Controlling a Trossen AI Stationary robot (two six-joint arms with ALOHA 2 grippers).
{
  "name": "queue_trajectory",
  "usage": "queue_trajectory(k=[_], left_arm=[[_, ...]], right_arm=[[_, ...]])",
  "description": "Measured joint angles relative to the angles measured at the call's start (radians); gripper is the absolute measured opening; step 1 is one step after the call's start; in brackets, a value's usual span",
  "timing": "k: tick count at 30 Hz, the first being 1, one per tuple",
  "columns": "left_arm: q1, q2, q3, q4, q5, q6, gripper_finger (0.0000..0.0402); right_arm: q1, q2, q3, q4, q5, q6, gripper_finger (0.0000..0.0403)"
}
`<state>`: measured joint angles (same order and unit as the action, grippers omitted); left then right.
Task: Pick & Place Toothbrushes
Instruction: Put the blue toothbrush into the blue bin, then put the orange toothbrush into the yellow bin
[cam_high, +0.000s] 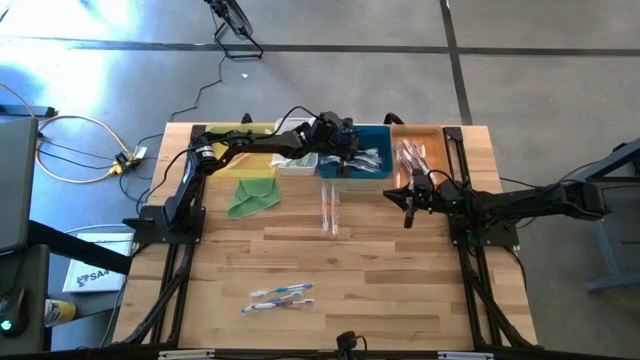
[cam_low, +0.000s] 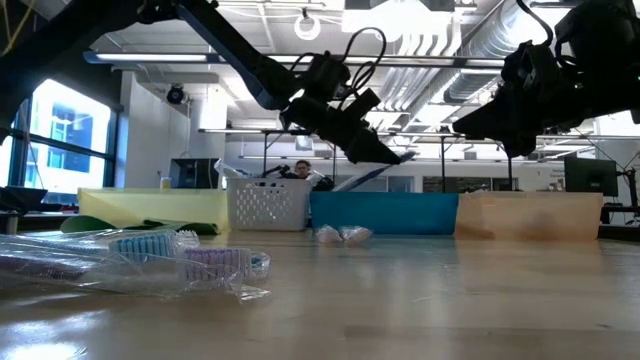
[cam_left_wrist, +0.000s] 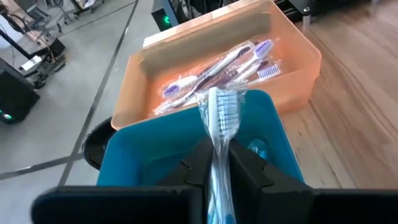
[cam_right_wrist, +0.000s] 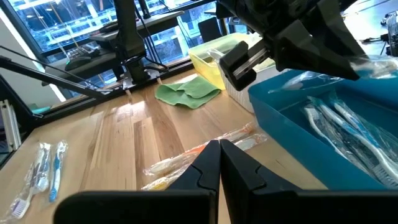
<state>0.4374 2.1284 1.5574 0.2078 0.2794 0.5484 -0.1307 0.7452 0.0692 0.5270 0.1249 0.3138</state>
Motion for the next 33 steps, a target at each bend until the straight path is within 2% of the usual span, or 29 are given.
queue_trajectory(k=[18,33], left_arm=[[-0.001,0.0,0.0,0.03,0.0,-0.003,0.0124],[-0.003,0.0,0.0,0.008,0.0,-0.033,0.0129]], right_arm=[[0.0,0.0,0.0,-0.001,0.004,-0.002,0.0004],[0.0,0.0,0.0,-0.001,0.003,-0.004,0.0004]])
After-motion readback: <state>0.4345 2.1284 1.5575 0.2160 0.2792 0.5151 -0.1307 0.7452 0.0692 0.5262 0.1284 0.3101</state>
